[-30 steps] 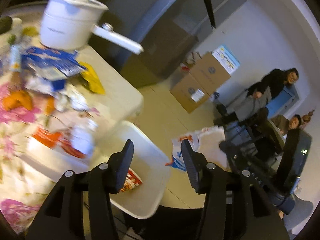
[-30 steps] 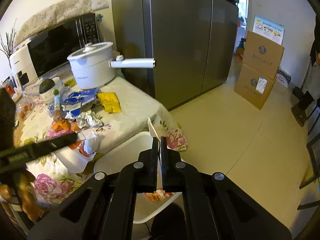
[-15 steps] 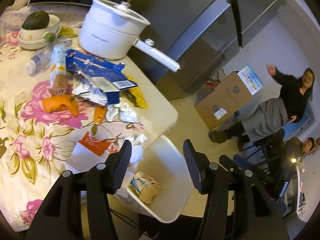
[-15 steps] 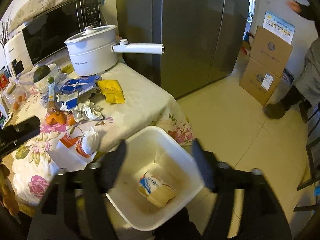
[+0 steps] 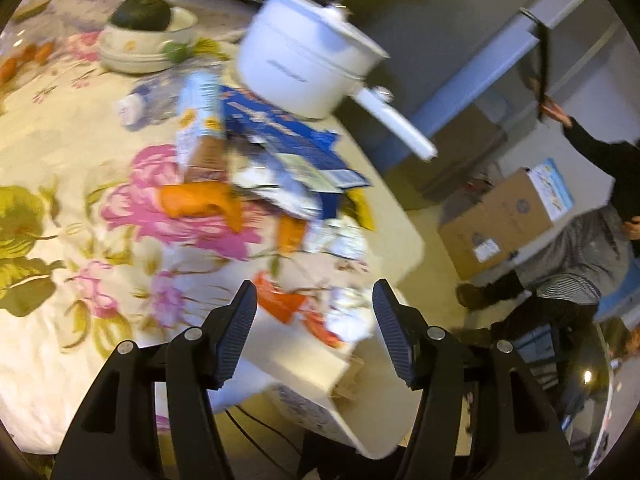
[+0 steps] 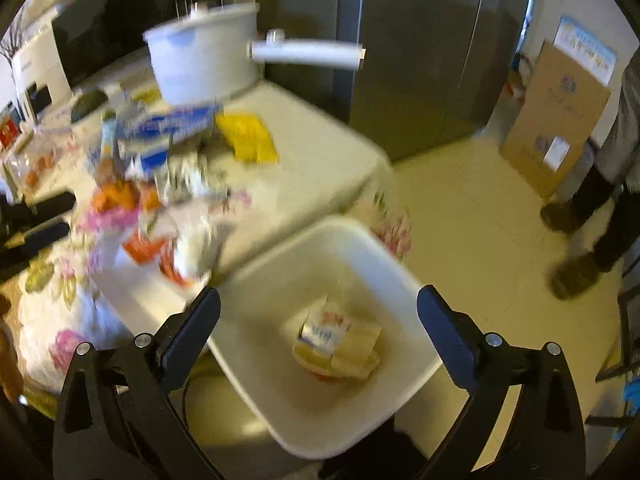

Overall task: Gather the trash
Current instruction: 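Grasp the crumpled white tissue on the table with the left tool, then carry the tissue with the left tool while the right tool carries the paper bag to the bin, then open the right tool over the bin while the left tool releases the tissue into it, then reach the left tool to the blue milk carton and grasp it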

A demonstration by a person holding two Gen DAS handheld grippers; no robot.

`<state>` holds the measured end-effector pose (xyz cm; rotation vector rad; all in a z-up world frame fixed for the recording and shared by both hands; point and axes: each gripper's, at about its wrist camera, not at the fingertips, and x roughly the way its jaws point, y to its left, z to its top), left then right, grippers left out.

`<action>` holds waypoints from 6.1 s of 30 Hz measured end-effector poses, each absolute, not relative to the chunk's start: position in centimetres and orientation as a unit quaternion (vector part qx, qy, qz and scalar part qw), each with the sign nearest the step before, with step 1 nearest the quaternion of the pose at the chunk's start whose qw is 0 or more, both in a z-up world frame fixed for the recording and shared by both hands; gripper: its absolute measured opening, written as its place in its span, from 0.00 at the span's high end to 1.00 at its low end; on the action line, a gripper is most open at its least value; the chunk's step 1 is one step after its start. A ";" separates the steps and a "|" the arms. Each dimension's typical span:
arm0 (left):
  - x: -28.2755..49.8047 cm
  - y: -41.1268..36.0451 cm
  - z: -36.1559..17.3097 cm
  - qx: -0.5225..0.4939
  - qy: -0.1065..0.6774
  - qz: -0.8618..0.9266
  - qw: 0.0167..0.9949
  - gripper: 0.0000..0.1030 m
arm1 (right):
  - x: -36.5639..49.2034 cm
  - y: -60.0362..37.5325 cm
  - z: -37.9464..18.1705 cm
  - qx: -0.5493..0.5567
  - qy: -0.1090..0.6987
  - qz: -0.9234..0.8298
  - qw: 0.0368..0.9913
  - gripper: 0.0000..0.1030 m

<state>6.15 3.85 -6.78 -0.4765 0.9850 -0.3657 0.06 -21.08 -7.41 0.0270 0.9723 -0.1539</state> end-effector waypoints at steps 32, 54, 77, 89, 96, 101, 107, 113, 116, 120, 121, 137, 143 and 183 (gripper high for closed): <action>8.4 -9.9 -12.1 -0.001 0.499 -0.240 0.833 0.60 | -0.5 -20.3 -9.3 -0.059 0.486 -0.103 0.866 0.08; 6.9 3.5 -5.4 -0.128 0.402 -0.202 0.884 0.82 | 2.9 -10.6 -10.1 -0.148 0.462 -0.020 0.874 0.08; 4.5 13.0 -3.6 -0.223 0.377 -0.164 0.884 0.82 | 7.0 -3.1 -13.1 -0.188 0.511 0.142 0.827 0.74; 4.3 13.3 -3.4 -0.232 0.371 -0.163 0.884 0.82 | 7.9 -5.9 -10.6 -0.106 0.493 0.142 0.852 0.99; 4.3 13.6 -3.1 -0.243 0.364 -0.166 0.883 0.82 | 7.9 -8.9 -7.7 -0.034 0.458 0.130 0.879 0.99; 4.3 13.3 -2.7 -0.249 0.359 -0.172 0.883 0.82 | 7.4 -10.6 -6.0 -0.014 0.430 0.108 0.896 0.99; 4.6 12.7 -2.5 -0.257 0.355 -0.184 0.880 0.82 | 6.4 -12.5 -4.1 -0.005 0.394 0.078 0.916 0.99; 5.0 10.9 -2.5 -0.261 0.359 -0.207 0.872 0.82 | 4.5 -15.4 -3.0 -0.008 0.378 0.028 0.926 0.99; 5.3 9.6 -2.8 -0.259 0.364 -0.220 0.867 0.82 | 3.5 -17.3 -2.9 -0.002 0.382 0.009 0.924 0.99; 5.4 7.7 -3.1 -0.253 0.371 -0.236 0.862 0.82 | 2.3 -19.5 -2.8 0.010 0.383 -0.007 0.924 0.99; 5.4 7.3 -3.1 -0.252 0.372 -0.240 0.861 0.82 | 1.9 -19.9 -2.8 0.012 0.385 -0.010 0.923 0.99; 5.2 -1.0 -4.7 -0.215 0.408 -0.302 0.834 0.82 | -0.5 -26.3 -3.8 0.048 0.402 -0.118 0.907 0.37; 5.0 -3.6 -6.2 -0.213 0.430 -0.326 0.814 0.82 | -1.2 -28.1 -3.4 0.023 0.374 -0.225 0.900 0.12; 11.4 2.4 -6.9 -0.210 0.432 -0.142 0.865 0.48 | 1.0 -22.4 -4.5 -0.021 0.399 -0.154 0.904 0.07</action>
